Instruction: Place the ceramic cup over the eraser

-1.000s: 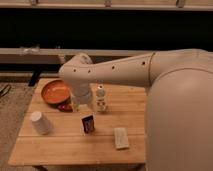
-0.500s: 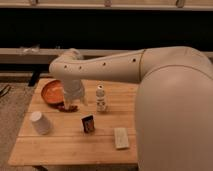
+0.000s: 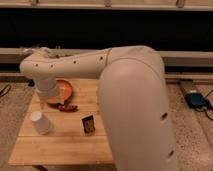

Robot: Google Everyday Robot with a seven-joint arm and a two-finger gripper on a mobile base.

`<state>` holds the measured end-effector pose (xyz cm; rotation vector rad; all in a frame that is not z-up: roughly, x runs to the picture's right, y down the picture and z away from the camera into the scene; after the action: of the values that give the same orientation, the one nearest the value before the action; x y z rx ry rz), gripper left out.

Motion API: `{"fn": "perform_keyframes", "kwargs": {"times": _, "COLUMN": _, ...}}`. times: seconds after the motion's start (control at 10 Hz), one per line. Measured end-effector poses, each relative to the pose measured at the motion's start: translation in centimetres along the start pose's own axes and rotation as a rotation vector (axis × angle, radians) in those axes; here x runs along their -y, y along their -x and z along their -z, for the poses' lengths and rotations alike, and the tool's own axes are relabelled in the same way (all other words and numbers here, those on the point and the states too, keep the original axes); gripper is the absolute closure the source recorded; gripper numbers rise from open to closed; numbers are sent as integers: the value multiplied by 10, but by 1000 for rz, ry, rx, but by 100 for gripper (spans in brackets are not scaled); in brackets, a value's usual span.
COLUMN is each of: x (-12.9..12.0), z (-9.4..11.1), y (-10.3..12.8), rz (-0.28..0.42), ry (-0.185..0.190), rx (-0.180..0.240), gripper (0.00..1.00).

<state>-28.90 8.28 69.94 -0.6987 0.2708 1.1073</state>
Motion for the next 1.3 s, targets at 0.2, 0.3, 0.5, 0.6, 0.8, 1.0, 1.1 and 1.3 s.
{"fn": "perform_keyframes", "kwargs": {"times": 0.2, "x": -40, "z": -12, "y": 3, "rz": 95, "ry": 17, "rx": -15, "gripper": 35}}
{"fn": "perform_keyframes", "kwargs": {"times": 0.3, "x": -70, "z": -25, "y": 4, "rz": 175, "ry": 23, "rx": -33, "gripper": 35}}
{"fn": "perform_keyframes", "kwargs": {"times": 0.5, "x": -92, "z": -45, "y": 7, "rz": 249, "ry": 21, "rx": -57, "gripper": 35}}
{"fn": "perform_keyframes", "kwargs": {"times": 0.6, "x": -96, "z": -52, "y": 9, "rz": 264, "ry": 12, "rx": -67, "gripper": 35}}
{"fn": "perform_keyframes", "kwargs": {"times": 0.8, "x": -95, "z": -59, "y": 15, "rz": 272, "ry": -1, "rx": -71, "gripper": 35}}
{"fn": "perform_keyframes", "kwargs": {"times": 1.0, "x": -85, "z": -59, "y": 24, "rz": 259, "ry": -5, "rx": -65, "gripper": 35}}
{"fn": "perform_keyframes", "kwargs": {"times": 1.1, "x": -80, "z": -58, "y": 27, "rz": 250, "ry": -5, "rx": -62, "gripper": 35}}
{"fn": "perform_keyframes", "kwargs": {"times": 1.3, "x": -70, "z": -61, "y": 32, "rz": 233, "ry": -11, "rx": -65, "gripper": 35}}
